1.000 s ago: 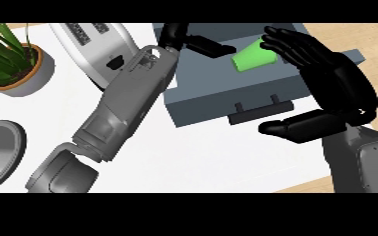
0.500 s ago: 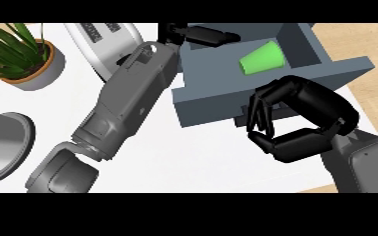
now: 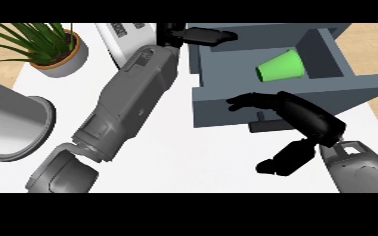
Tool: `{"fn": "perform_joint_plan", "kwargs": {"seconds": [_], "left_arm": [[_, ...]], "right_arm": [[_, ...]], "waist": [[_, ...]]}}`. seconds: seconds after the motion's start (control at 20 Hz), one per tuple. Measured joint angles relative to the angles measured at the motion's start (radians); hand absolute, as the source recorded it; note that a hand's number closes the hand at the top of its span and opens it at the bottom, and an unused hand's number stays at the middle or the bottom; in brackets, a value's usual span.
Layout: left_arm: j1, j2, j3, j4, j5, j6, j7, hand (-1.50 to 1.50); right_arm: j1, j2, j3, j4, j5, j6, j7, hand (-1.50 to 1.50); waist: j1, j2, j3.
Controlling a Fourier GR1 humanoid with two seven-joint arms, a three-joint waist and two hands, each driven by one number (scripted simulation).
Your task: Pick up the cup, place it into the drawer and close the drawer
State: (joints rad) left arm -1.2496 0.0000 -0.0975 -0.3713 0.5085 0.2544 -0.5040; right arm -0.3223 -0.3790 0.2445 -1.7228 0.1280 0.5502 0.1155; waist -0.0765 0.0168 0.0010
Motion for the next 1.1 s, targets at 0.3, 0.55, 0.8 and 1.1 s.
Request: {"fn": "perform_joint_plan", "kwargs": {"seconds": [0.3, 0.55, 0.8, 1.1], "left_arm": [[0.070, 0.000, -0.005, -0.048, 0.029, -0.045, -0.033, -1.50], [0.144, 0.014, -0.011, -0.113, 0.037, -0.070, -0.038, -1.50], [0.218, 0.048, -0.012, -0.176, 0.043, -0.112, -0.027, -1.50], [0.289, 0.090, -0.019, -0.255, 0.053, -0.164, 0.008, -1.50]], "right_arm": [[0.010, 0.037, 0.098, 0.235, 0.232, -0.118, -0.113, -1.50], [-0.089, 0.062, 0.110, 0.537, 0.340, -0.187, -0.224, 1.50], [-0.228, 0.089, 0.061, 0.815, 0.388, -0.276, -0.351, 1.50], [-0.378, 0.079, -0.055, 1.049, 0.366, -0.358, -0.474, 1.50]], "waist": [[0.071, -0.007, 0.000], [0.120, -0.008, 0.001], [0.152, -0.009, -0.002], [0.193, 0.000, 0.002]]}}
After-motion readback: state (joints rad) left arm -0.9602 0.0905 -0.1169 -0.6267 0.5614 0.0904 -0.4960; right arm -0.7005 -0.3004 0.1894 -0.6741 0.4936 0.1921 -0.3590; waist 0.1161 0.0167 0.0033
